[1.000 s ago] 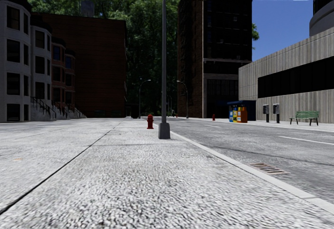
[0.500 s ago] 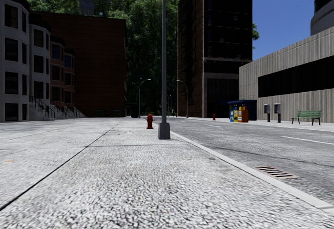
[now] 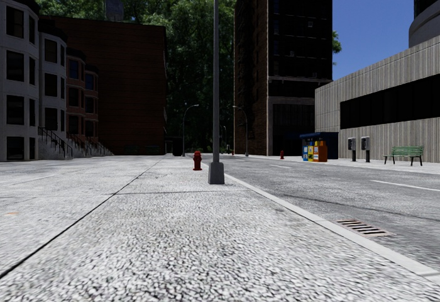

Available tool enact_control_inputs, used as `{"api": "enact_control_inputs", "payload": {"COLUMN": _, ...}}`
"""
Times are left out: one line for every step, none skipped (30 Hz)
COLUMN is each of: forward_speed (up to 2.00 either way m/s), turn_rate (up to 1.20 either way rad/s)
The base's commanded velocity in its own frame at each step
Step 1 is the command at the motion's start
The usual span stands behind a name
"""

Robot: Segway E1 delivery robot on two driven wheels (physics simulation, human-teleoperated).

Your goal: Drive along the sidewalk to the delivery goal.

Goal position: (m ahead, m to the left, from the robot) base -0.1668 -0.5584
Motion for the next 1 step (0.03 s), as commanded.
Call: {"api": "enact_control_inputs", "payload": {"forward_speed": 0.00, "turn_rate": 0.00}}
